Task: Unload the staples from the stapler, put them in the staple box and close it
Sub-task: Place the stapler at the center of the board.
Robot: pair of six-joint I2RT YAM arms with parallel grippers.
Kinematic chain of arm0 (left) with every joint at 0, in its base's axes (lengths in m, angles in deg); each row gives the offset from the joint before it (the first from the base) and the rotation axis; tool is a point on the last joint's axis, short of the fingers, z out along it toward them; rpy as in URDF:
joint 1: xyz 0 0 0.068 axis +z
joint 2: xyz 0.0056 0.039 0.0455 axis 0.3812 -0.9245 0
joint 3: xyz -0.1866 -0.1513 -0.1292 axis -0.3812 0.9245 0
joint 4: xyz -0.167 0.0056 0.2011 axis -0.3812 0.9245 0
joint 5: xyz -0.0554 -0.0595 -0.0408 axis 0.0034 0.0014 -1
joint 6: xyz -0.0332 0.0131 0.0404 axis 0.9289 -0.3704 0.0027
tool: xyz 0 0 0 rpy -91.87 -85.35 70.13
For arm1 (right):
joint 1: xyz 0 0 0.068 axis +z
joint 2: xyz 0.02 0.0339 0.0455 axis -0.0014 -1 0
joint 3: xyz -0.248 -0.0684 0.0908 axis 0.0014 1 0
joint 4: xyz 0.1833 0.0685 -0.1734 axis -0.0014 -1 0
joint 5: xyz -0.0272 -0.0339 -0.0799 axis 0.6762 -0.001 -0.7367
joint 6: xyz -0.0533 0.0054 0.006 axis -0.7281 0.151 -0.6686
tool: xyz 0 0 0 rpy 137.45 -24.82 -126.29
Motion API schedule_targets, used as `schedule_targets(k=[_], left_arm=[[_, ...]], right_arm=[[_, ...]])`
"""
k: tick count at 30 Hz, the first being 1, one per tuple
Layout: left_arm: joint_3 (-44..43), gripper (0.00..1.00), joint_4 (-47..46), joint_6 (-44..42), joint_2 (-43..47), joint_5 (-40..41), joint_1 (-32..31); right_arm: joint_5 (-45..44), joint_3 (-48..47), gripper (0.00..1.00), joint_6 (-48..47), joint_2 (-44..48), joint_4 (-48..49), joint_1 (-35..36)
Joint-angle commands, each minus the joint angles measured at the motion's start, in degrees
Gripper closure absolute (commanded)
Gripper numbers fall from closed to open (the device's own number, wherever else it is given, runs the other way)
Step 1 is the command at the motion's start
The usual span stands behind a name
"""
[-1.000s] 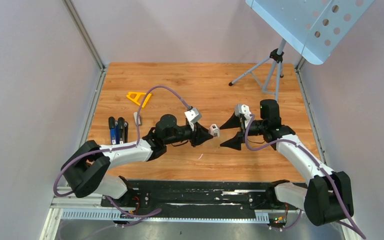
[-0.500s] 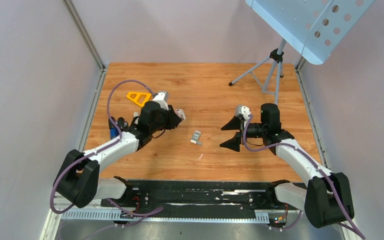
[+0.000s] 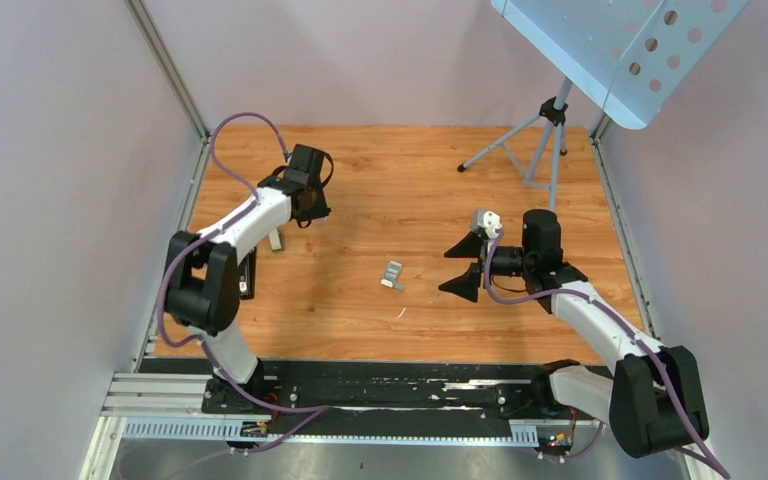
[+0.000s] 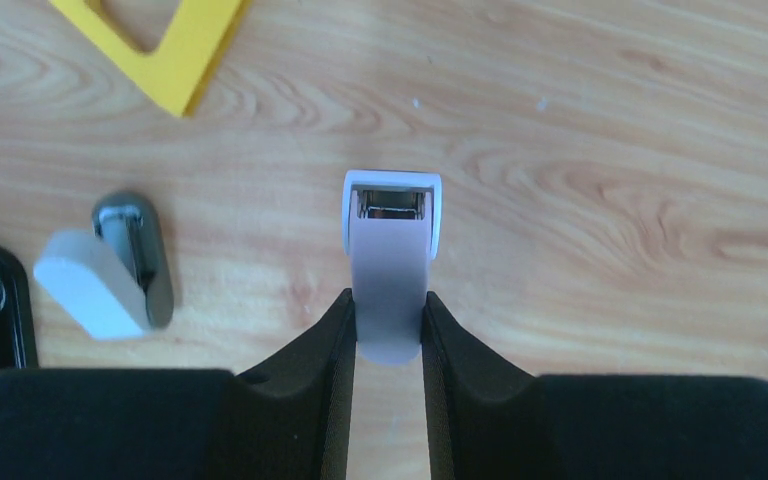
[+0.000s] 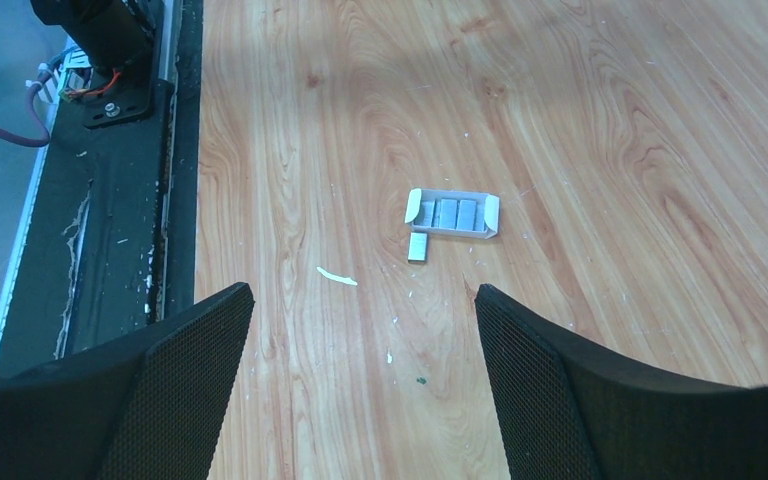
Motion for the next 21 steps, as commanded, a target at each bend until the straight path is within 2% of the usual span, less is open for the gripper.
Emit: schedule_targets(k=[1,7,13,21], left_arm=[[-9.91,1.0,8.87,-1.76,-8.94,-0.19,2.48],[-21.43,1.0,12.86,-4.17,-18.24,0.48,4.52],[-28.59,0.97,15.66,-5.3,-24.96,-2.57,6.92],[-34.88,0.72,17.99,-6.55,-29.58,-5.99,8.49]], right_arm=[[-0.56,1.05,0.14,0.91,1.68,1.51,-1.07],[-0.86,1.49,0.14,0.96,2.13,1.56,-1.4],[-0.95,2.01,0.14,1.14,2.42,1.9,-1.5],[-1.04,2.28,0.14,1.38,2.52,2.34,-1.54]])
